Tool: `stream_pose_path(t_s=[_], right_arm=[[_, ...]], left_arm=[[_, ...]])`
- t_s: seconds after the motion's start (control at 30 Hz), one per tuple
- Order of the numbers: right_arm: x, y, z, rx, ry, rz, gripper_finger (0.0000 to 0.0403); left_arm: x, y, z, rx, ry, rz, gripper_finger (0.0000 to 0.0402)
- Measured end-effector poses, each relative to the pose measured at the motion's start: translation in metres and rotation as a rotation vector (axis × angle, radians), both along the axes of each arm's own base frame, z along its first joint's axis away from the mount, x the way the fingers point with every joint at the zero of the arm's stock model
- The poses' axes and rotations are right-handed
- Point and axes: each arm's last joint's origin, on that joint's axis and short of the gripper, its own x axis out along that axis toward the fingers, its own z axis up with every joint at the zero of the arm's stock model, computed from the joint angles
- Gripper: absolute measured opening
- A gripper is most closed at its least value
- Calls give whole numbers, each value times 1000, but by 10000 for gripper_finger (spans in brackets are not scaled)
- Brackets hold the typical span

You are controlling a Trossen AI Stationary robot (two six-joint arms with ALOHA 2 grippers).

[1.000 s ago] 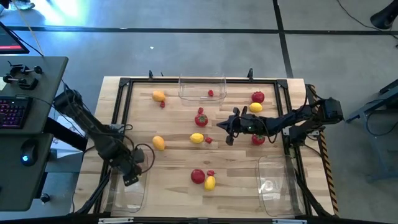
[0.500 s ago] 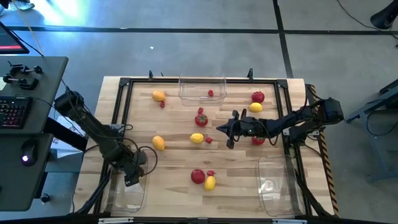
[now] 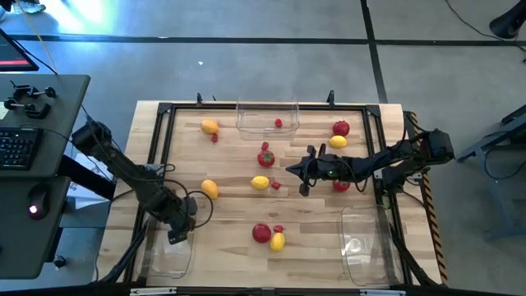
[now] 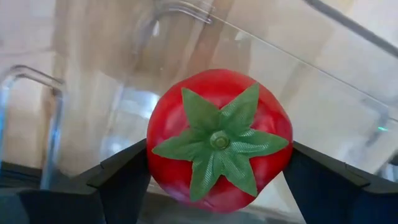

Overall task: Sort produce into baskets
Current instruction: Put the red tomato into the bottom left transparent bin, then put the yellow lemon into the bottom right transparent bin

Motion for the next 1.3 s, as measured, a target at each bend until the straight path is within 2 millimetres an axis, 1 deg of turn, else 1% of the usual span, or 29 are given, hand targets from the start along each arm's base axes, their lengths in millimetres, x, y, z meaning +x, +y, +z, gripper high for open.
stream_pose_path(t_s=[0.17,0.27,0.5,0.6,0.73,1.0,1.1,1.3], right_arm=[[0,0,0,0,0,0,0],[0,0,0,0,0,0,0],[0,0,0,0,3,0,0],[0,0,0,0,3,0,0],[0,0,0,0,3,0,0],[0,0,0,0,3,0,0],[0,0,0,0,4,0,0],[0,0,0,0,4,0,0]], left_arm=[[6,-3,9,-17,-45,-25,325],[8,-4,10,-29,-61,-10,325],[9,-7,10,-62,-83,-86,326],[9,-7,10,-62,-81,-82,327],[9,-7,10,-62,-78,-65,340],[9,-7,10,-61,-77,-64,394],[9,-7,10,-72,-70,-74,398],[6,-9,14,-186,-7,-122,397]])
